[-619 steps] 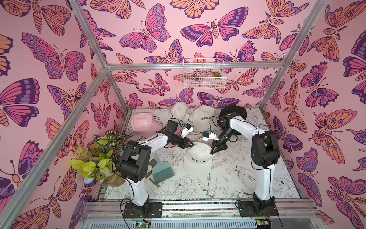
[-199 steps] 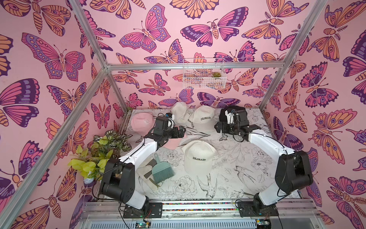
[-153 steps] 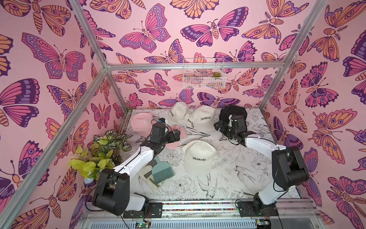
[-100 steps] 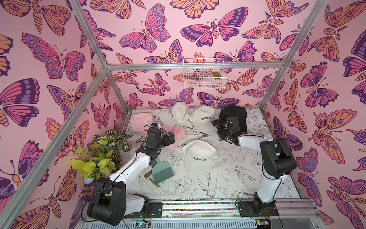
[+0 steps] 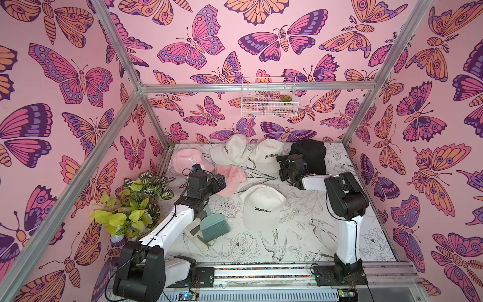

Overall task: Stack the baseball caps by color
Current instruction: Pick up the baseball cap from the center of the board.

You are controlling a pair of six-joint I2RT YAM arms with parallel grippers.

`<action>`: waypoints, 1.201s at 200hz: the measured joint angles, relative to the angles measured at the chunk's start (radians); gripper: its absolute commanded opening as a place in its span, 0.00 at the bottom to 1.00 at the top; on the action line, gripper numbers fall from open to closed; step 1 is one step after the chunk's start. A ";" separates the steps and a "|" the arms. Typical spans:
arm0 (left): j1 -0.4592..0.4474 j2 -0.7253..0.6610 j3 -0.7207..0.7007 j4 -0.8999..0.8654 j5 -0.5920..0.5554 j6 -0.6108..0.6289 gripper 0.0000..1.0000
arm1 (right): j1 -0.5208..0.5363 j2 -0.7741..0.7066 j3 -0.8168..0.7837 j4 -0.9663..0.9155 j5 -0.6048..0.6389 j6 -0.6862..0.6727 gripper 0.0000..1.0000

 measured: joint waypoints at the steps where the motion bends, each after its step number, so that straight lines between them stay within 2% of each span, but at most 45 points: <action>1: 0.000 0.000 0.000 0.000 0.002 0.000 1.00 | 0.000 0.001 0.000 0.002 0.001 0.000 0.93; 37: 0.019 0.008 -0.006 0.043 0.082 -0.004 1.00 | 0.021 0.059 0.011 0.094 0.031 -0.002 0.89; 79: 0.024 0.054 -0.020 0.140 0.174 -0.034 1.00 | 0.046 0.109 0.006 0.217 0.074 -0.043 0.71; 150: 0.037 0.116 -0.044 0.219 0.242 -0.098 1.00 | 0.051 0.141 -0.007 0.411 0.113 -0.129 0.00; 240: 0.037 0.124 -0.042 0.271 0.240 -0.136 1.00 | 0.111 0.041 -0.128 0.510 0.175 -0.131 0.00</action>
